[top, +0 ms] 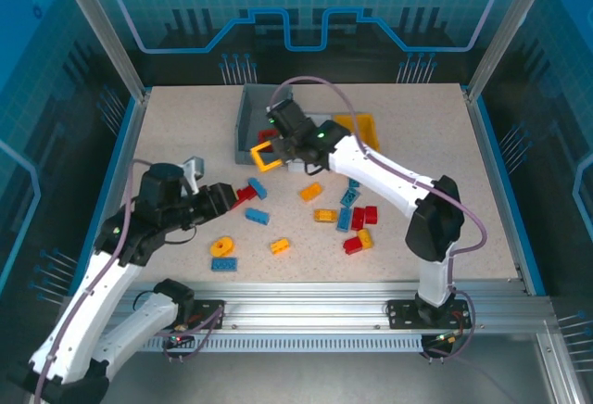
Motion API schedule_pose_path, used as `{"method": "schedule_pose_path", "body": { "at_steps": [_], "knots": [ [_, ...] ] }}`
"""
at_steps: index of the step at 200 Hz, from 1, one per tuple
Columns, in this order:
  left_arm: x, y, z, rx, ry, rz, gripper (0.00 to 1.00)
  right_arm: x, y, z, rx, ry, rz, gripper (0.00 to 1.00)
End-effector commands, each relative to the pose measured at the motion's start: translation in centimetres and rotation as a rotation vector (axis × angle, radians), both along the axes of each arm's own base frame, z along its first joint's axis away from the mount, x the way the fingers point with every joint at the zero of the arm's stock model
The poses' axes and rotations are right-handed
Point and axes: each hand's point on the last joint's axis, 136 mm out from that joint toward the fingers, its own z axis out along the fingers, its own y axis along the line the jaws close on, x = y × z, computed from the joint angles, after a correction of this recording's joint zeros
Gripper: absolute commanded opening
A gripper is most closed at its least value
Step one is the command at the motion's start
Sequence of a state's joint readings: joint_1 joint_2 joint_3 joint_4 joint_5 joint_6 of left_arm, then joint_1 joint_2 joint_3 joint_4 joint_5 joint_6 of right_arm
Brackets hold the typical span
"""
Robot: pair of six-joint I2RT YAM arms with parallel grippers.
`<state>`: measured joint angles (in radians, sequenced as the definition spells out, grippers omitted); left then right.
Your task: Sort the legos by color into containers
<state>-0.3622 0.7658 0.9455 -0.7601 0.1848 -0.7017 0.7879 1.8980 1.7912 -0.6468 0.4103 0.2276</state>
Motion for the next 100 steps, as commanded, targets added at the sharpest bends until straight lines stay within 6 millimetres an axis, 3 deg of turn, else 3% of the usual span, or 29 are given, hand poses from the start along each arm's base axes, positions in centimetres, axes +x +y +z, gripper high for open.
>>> {"method": "schedule_pose_path", "body": {
  "at_steps": [1, 46, 100],
  "knots": [
    [1.5, -3.2, 2.2, -0.051, -0.085, -0.102, 0.43, 2.1, -1.2, 1.0, -0.108, -0.124, 0.16, 0.17],
    [3.8, -7.3, 0.7, -0.041, -0.1, -0.147, 0.43, 8.0, -5.0, -2.3, -0.284, -0.166, 0.203, 0.17],
    [5.0, -10.5, -0.6, -0.036, -0.12, -0.173, 0.43, 12.2, -5.6, -6.7, -0.522, -0.183, 0.299, 0.14]
  ]
}}
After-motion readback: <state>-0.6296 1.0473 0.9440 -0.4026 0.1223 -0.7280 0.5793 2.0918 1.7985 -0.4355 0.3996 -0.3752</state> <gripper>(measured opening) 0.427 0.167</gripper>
